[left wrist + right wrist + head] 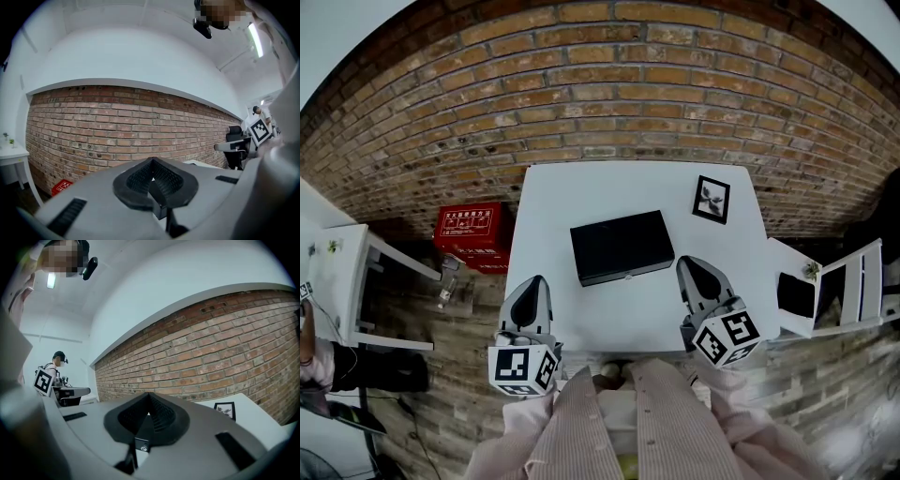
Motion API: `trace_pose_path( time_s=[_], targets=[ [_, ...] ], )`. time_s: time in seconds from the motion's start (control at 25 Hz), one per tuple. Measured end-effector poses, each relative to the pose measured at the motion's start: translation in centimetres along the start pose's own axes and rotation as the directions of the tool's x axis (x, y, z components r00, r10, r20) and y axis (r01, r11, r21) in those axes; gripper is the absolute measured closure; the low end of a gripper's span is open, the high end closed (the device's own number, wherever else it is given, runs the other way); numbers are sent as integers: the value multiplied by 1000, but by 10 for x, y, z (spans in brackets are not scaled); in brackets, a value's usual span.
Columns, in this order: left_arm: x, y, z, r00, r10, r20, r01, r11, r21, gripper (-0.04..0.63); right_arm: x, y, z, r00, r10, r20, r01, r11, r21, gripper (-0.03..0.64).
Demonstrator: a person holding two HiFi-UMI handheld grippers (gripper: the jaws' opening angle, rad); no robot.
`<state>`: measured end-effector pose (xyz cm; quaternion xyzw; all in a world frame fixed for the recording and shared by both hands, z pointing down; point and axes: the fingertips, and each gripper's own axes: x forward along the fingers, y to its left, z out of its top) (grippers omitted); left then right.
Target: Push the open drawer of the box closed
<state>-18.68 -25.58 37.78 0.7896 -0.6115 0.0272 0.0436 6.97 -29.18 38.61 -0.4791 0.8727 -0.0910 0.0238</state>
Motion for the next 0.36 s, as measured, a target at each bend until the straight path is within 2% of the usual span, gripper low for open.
trace_pose_path(
  time_s=[0.36],
  targets=[
    [-3, -1, -3, 1000, 9, -6, -10, 1000, -2, 600, -3, -1, -2, 1000, -4, -5, 4, 1000, -9, 614]
  ],
)
